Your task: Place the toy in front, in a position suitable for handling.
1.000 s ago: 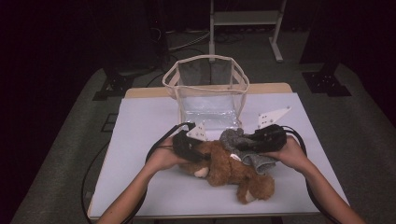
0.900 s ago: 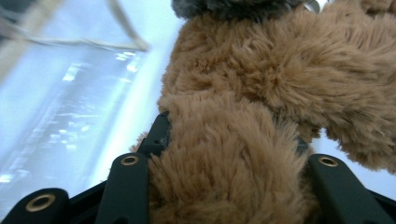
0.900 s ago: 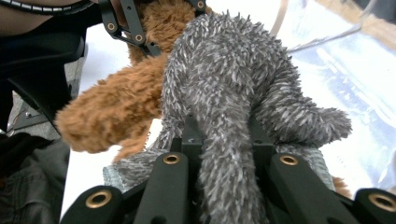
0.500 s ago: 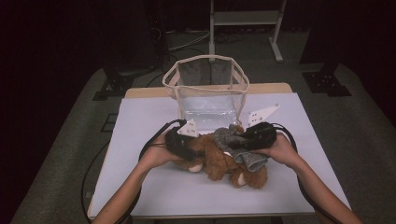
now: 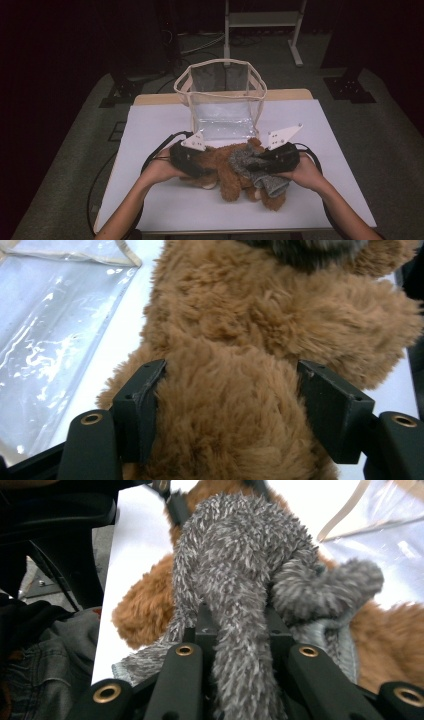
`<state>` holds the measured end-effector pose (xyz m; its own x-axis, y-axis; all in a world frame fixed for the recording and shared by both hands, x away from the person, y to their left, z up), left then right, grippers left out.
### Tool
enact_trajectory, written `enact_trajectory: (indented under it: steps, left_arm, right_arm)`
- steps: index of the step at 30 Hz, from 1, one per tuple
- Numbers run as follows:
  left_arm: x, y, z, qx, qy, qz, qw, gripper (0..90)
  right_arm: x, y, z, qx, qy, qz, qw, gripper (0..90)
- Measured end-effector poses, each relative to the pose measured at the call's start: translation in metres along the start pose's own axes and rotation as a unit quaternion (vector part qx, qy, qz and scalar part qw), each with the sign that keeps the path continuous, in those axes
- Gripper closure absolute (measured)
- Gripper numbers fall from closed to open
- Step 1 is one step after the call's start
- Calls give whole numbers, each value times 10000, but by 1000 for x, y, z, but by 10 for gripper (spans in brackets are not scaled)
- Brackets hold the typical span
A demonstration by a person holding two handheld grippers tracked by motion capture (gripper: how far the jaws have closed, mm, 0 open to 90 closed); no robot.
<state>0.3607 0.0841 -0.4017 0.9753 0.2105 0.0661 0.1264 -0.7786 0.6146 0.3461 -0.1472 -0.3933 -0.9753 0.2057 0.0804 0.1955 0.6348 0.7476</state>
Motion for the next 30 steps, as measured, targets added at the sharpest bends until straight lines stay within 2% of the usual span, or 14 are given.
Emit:
enact_trajectory:
  steps: [2, 5, 7, 10, 11, 13, 16, 18, 22, 24, 26, 27, 30]
  left_arm:
    - [-1, -2, 0, -29, -11, -13, 10000, 308]
    - [-10, -6, -5, -124, -68, -8, 9999, 316]
    - [-15, -6, -8, -116, -77, 71, 9999, 318]
    - [-19, -7, -10, -79, -62, 133, 9999, 317]
    - [-21, -8, -12, -108, -62, 123, 9998, 317]
    - [-21, -9, -14, -128, -90, 114, 9998, 315]
    - [-20, -5, -17, -202, -145, 84, 9997, 284]
    - [-18, -1, -19, -190, -145, 129, 9996, 273]
    - [-12, 4, -16, -87, -108, 83, 9999, 190]
    - [-7, 1, -11, 7, -225, -59, 9997, 173]
    - [-6, -3, -9, -6, -362, -168, 9992, 174]
    - [-8, -5, -8, -46, -437, -183, 9989, 206]
    - [-13, -8, -7, -49, -440, -59, 9990, 291]
  right_arm:
    - [-3, 7, -6, 2, -104, -45, 9999, 750]
    - [-14, 18, -12, -59, -236, -23, 9997, 749]
    - [-20, 25, -12, -95, -271, 12, 9996, 749]
    - [-22, 27, -7, -95, -219, 43, 9997, 748]
    - [-20, 26, 0, -56, -136, 14, 9999, 748]
    - [-17, 23, 3, -44, -75, 23, 10000, 748]
    - [-5, 11, 9, -68, -33, 18, 10000, 749]
    - [-3, 7, 9, -90, -27, 47, 9999, 749]
    - [5, -1, 7, -148, 14, 42, 9999, 750]
    - [10, -2, 6, -118, 0, -42, 9999, 750]
    - [12, -2, 5, -86, -11, -93, 9999, 750]
    - [12, -2, 5, -67, -19, -118, 9999, 750]
    - [13, 2, 2, -1, -17, -193, 9998, 750]
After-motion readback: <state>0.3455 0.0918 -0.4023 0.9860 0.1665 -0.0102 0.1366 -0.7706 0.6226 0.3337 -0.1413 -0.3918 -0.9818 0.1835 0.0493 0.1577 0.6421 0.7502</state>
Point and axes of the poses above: each handheld gripper's, and its own axes: z roughly forward along the jaws, y roughly out of its top, x roughly to its left, the point moved 5 cm from there along z, roughly forward along the jaws, and after that the axes turned 6 degrees about x, right-handed, at the moved point
